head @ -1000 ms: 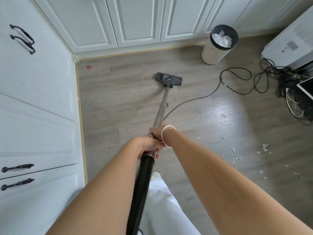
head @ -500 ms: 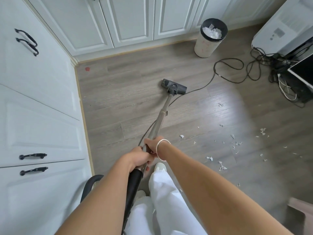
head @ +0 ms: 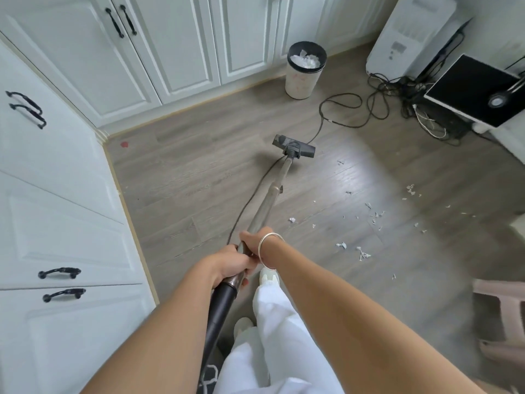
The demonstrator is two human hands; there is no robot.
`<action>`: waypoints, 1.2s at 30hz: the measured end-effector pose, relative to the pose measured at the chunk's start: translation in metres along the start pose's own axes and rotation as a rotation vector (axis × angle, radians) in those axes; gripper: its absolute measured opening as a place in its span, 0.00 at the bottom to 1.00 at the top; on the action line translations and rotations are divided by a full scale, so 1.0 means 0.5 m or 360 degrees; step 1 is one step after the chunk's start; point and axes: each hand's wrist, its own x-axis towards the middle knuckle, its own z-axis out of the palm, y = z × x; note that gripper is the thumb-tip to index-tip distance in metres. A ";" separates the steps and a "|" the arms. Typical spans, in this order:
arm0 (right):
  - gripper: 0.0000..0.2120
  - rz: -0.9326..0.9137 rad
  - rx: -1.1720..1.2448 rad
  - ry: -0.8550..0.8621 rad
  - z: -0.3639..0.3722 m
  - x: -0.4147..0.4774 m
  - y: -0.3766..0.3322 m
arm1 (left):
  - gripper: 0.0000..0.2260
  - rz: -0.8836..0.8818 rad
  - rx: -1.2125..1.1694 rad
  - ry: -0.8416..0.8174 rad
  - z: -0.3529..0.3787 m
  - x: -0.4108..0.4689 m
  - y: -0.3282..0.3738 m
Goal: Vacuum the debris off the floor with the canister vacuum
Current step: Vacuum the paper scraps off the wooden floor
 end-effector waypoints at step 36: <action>0.20 0.0202 0.0501 0.0072 -0.510 0.161 0.112 | 0.05 -0.0118 0.0425 -0.0079 0.364 0.147 0.429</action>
